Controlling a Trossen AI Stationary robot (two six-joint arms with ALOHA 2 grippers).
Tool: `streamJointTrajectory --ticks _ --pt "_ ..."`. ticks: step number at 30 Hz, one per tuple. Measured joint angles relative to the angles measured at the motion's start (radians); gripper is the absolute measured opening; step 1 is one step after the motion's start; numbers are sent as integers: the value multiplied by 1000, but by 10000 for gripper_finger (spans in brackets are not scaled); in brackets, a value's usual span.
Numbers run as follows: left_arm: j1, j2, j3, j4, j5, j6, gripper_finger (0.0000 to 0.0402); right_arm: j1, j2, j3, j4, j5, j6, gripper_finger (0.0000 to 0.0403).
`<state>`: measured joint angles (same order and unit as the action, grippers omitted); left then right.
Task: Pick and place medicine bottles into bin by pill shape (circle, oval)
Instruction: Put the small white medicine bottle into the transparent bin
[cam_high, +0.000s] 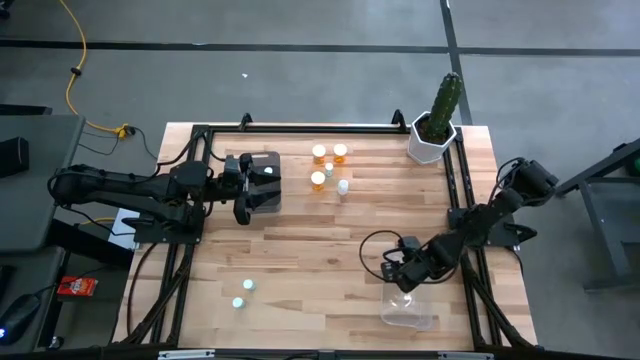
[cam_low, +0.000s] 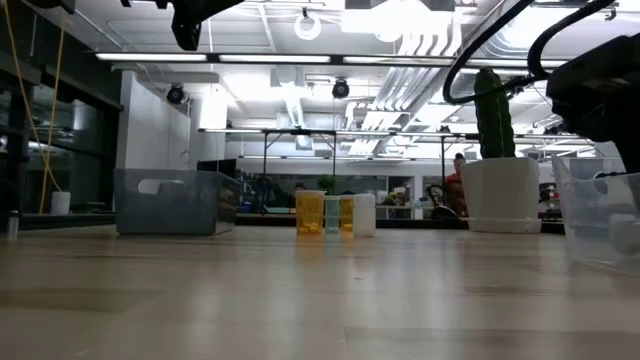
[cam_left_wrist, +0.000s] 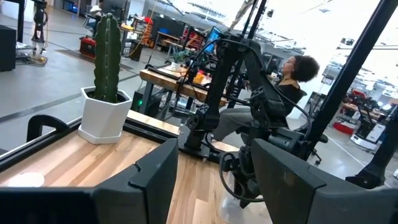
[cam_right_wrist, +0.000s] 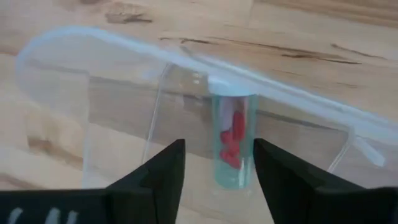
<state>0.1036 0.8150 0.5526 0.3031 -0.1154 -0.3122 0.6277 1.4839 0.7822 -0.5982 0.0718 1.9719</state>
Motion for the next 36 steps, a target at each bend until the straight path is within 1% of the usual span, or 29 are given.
streamJointTrajectory --ticks 4,7,9,11,14,18,23,27,32,36 --pt "0 0 0 0 0 0 193 0 -62 12 -2 -59 -150 194" --pt "0 0 0 0 0 0 193 1 -137 30 -24 -64 -236 195" --pt "0 0 0 -1 0 0 193 -1 -194 44 -6 -24 -314 195" --pt "0 0 0 -1 0 0 193 -20 -245 56 35 50 -413 195" --pt "0 0 0 -1 0 -3 193 -83 -297 64 102 156 -590 195" --pt "0 0 0 0 0 -33 193 -235 -311 70 209 182 -884 195" --pt "0 0 0 0 0 -52 193 -430 -293 70 427 180 -1262 195" --pt "0 0 0 0 0 -73 193 -541 -285 70 589 163 -1481 195" --pt "0 0 0 0 0 -78 193 -590 -285 70 722 159 -1640 195" --pt "0 0 0 0 0 -78 193 -591 -285 71 745 157 -1686 195"
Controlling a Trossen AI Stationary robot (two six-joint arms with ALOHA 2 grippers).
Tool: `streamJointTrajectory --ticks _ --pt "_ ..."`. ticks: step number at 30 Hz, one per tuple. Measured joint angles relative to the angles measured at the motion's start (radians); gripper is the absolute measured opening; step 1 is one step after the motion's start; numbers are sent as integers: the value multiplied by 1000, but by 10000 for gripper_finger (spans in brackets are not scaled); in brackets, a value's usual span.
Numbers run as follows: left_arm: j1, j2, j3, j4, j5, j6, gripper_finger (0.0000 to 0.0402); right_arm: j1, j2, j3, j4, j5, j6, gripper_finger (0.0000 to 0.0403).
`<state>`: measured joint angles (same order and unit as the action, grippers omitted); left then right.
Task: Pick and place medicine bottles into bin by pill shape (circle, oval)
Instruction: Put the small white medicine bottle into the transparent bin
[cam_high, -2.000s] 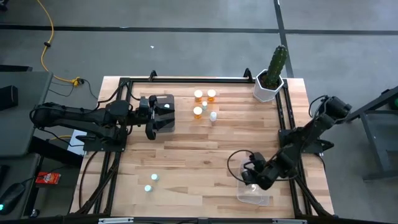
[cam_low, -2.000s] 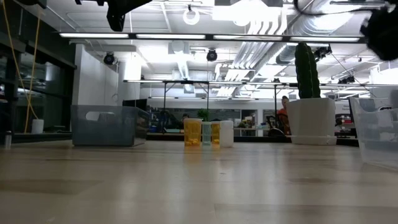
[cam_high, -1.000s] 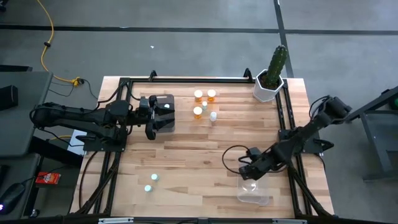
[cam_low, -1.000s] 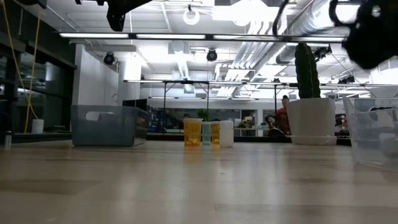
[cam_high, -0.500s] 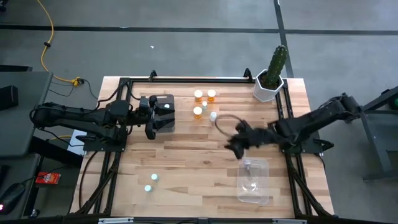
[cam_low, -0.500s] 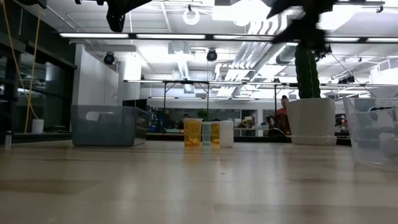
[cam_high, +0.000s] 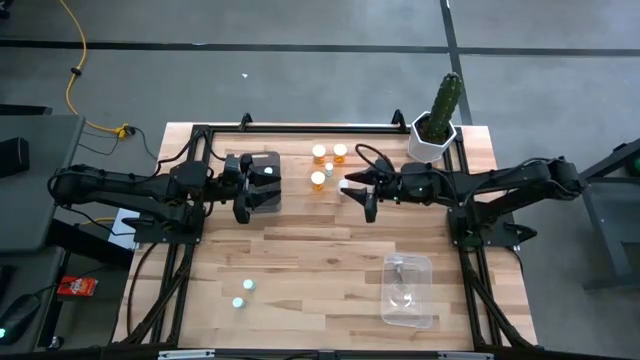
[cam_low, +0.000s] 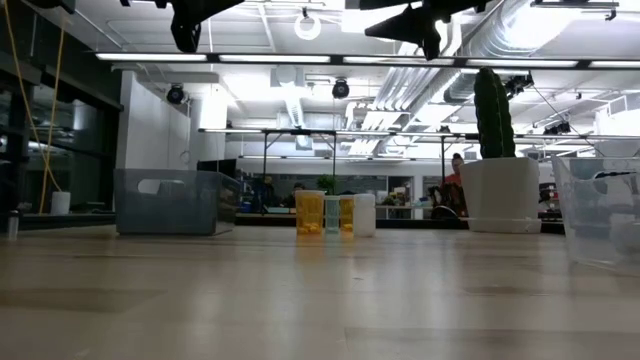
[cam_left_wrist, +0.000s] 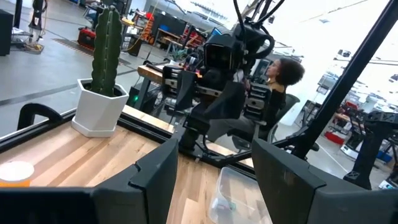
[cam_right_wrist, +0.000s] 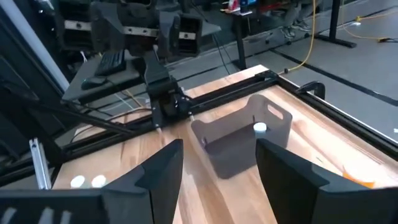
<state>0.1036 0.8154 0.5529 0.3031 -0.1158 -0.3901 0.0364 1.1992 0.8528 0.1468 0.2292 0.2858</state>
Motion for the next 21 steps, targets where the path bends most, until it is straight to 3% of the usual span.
streamJointTrajectory --ticks 12,21 --pt "0 0 0 0 0 0 193 1 0 0 -17 52 -40 195" --pt "0 0 0 1 0 0 193 -96 105 95 -271 93 28 238"
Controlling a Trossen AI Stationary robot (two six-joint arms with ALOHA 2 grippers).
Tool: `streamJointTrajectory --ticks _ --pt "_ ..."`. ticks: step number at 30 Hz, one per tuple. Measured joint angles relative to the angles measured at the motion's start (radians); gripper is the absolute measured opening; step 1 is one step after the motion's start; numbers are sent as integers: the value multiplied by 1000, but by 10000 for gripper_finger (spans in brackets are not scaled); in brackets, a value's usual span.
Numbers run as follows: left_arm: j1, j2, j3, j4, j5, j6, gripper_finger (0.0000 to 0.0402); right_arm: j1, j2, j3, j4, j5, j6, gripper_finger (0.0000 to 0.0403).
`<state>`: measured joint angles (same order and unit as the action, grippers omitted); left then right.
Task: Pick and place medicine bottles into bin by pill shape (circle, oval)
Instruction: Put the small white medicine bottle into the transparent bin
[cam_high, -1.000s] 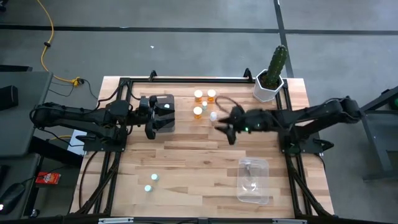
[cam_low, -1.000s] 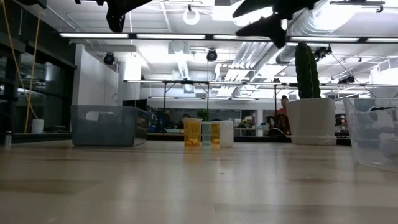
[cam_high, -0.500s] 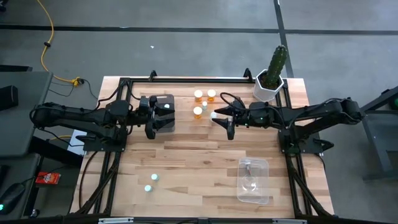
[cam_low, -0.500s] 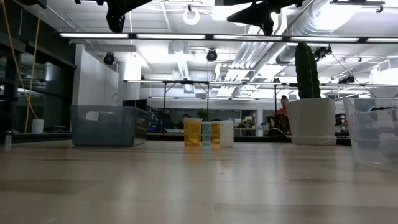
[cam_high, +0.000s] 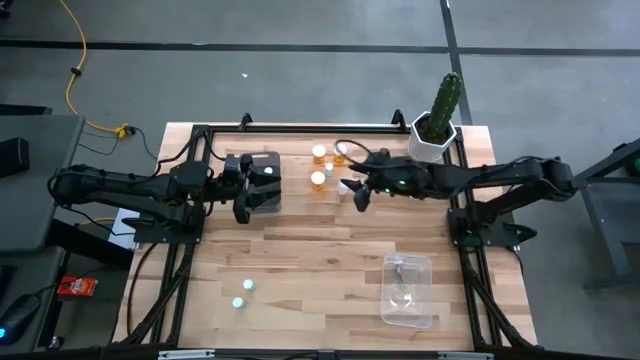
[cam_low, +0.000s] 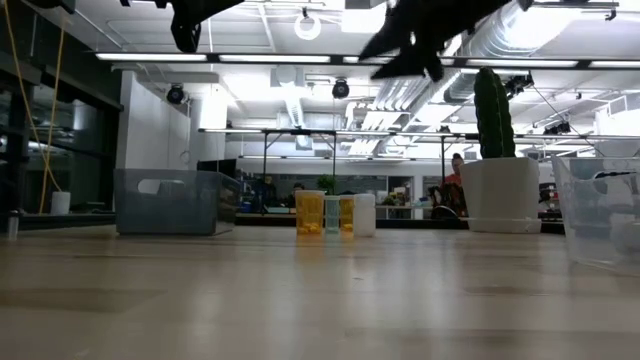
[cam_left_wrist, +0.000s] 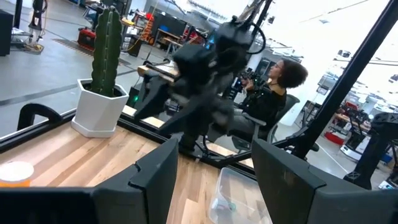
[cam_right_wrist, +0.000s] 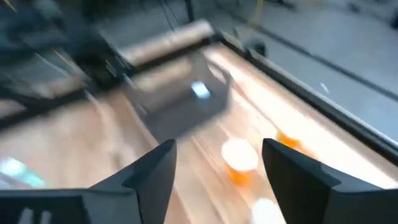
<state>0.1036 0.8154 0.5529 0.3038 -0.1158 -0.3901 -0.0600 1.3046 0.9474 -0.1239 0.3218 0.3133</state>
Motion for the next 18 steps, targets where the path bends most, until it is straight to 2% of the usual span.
streamJointTrajectory --ticks 4,8,18 --pt "0 0 0 0 0 0 193 -52 110 65 -105 -5 34 265" --pt "0 0 0 -1 3 0 193 -103 225 97 -162 -29 108 275" --pt "0 0 0 0 9 0 193 -163 444 108 -130 -75 135 275"
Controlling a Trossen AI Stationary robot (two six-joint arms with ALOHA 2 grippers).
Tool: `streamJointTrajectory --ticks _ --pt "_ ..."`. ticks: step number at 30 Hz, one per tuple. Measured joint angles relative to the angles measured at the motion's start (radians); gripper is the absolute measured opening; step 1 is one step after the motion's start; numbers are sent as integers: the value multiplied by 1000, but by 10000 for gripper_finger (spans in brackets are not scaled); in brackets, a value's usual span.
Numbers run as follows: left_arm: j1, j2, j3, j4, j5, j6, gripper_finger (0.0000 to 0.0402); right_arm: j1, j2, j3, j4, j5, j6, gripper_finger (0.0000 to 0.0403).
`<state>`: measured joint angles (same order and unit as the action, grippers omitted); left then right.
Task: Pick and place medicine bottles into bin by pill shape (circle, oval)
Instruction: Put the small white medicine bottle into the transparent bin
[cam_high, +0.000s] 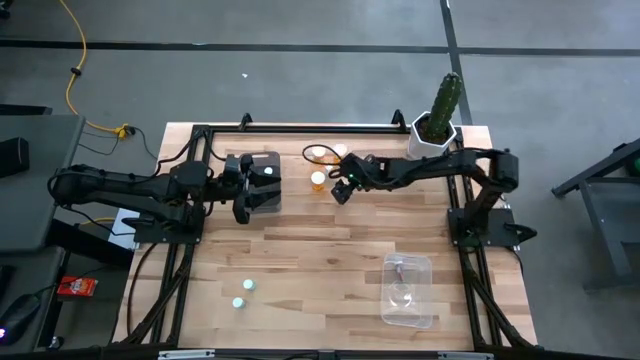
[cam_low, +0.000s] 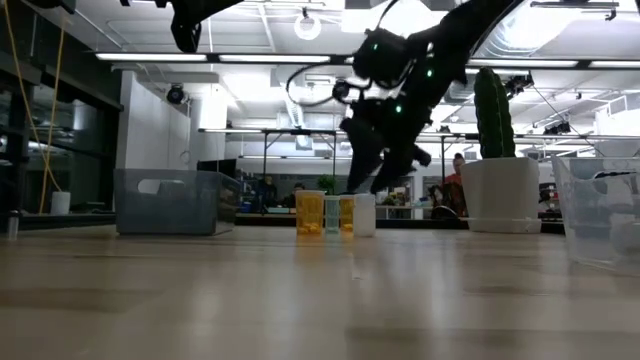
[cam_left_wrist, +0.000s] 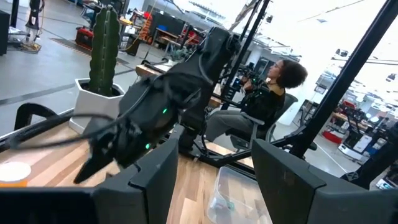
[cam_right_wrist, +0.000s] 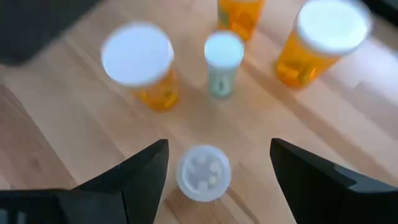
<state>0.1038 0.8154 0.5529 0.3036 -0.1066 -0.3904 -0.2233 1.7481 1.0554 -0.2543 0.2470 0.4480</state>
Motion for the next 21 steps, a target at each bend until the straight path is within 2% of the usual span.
streamJointTrajectory --ticks 12,15,21 --pt "0 0 0 0 0 0 193 -1 33 0 25 -21 -9 270" --pt "0 0 0 0 0 0 193 -1 33 0 12 -22 -11 247" --pt "0 0 0 0 0 0 193 -1 33 -1 -1 -46 0 173"
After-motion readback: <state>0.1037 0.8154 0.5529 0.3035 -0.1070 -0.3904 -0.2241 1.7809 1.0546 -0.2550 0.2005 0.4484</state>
